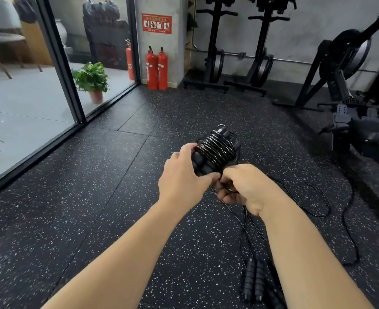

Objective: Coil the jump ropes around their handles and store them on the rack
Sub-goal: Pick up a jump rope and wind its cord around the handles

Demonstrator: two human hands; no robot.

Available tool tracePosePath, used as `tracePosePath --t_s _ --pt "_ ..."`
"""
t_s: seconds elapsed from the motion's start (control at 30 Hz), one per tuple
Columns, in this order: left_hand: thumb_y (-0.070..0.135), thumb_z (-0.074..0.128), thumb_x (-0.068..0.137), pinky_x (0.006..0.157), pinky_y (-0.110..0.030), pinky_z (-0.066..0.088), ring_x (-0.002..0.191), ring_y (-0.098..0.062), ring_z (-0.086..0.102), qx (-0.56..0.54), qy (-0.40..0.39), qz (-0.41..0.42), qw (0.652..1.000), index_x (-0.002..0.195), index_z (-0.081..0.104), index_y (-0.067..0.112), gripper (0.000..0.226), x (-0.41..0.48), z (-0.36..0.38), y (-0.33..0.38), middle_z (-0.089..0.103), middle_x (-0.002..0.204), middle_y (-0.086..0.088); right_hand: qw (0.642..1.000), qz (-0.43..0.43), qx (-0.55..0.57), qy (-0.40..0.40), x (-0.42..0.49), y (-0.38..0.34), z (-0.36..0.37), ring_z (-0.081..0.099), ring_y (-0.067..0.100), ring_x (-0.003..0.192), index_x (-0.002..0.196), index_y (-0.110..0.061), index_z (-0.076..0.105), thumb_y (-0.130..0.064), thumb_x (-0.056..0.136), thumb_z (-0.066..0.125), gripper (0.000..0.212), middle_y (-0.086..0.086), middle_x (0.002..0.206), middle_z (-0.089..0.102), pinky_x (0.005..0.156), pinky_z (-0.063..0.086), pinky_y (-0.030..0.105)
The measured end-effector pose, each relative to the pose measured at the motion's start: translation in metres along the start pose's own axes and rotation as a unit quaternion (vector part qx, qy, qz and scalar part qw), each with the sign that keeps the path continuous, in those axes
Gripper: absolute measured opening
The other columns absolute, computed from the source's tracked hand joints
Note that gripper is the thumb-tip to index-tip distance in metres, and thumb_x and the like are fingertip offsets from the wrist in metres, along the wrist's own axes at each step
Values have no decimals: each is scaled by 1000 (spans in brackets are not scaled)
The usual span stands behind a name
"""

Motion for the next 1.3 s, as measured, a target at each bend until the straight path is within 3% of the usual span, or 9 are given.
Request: tracePosePath --t_s 0.23,0.37,0.5,0.67,0.8,0.9,1.07,1.2,1.3 --pt "57 75 43 81 -51 58 102 -36 63 -145 -106 -68 981 104 56 33 69 9 9 -7 65 109 -8 1000 8 13 25 -3 -6 -7 48 11 37 68 -3 57 2 85 45 21 5 53 54 33 36 16" --pt "38 82 65 85 -38 49 107 -23 52 -86 -28 -29 995 118 50 30 62 3 5 0 55 111 -1 1000 -7 -5 25 -3 -8 4 46 12 42 64 -7 60 -8 86 54 24 4 58 51 34 36 18" --pt "27 77 78 75 -32 36 114 -21 42 30 51 20 998 126 41 23 61 -10 6 12 42 119 3 999 -3 17 41 -3 -7 8 45 11 42 70 -8 62 -55 84 62 49 2 55 53 36 35 18" --pt "45 84 63 69 -31 41 89 -10 58 -34 -43 10 998 102 39 26 63 -8 -2 15 52 104 13 996 -43 -17 77 0 -4 -8 42 11 41 63 -11 59 -58 81 64 50 5 56 53 37 31 20" --pt "30 87 44 67 -32 51 80 -18 66 -333 -189 -135 914 105 51 19 73 -4 -13 9 67 101 -4 998 -35 -55 2 0 -5 -17 42 10 41 69 -12 60 -63 78 61 51 -1 54 54 38 29 21" --pt "5 70 62 72 -46 42 77 -32 56 -401 -252 -136 870 93 58 6 33 -6 -10 9 61 88 -22 996 -37 -70 -36 0 -5 -9 42 10 40 70 -11 58 -61 80 60 51 -1 51 52 36 27 20" --pt "-13 58 83 71 -43 51 76 -30 61 -426 -184 -133 876 89 61 5 19 -7 -8 14 64 82 -19 996 -72 -52 14 -6 -12 -5 53 16 46 82 -7 59 -55 87 58 49 6 65 61 41 41 24" --pt "-12 52 86 59 -32 59 71 -24 71 -533 -135 -217 807 101 67 -3 23 5 -11 4 72 95 -21 991 -126 30 21 -8 -15 -13 62 18 67 90 -11 67 -34 90 64 24 7 81 71 61 50 29" --pt "-10 49 87 71 -33 59 80 -25 71 -582 -128 -247 764 106 65 -7 25 10 -16 1 69 105 -23 980 -194 26 26 -3 -11 -13 65 17 80 95 -13 70 -7 88 65 10 5 90 75 72 53 31"
Point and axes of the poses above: each hand's wrist, its own x-axis towards the middle knuckle, its own z-axis out of the palm, y = z × x, the point moved 2 cm from there along x, towards the middle knuckle
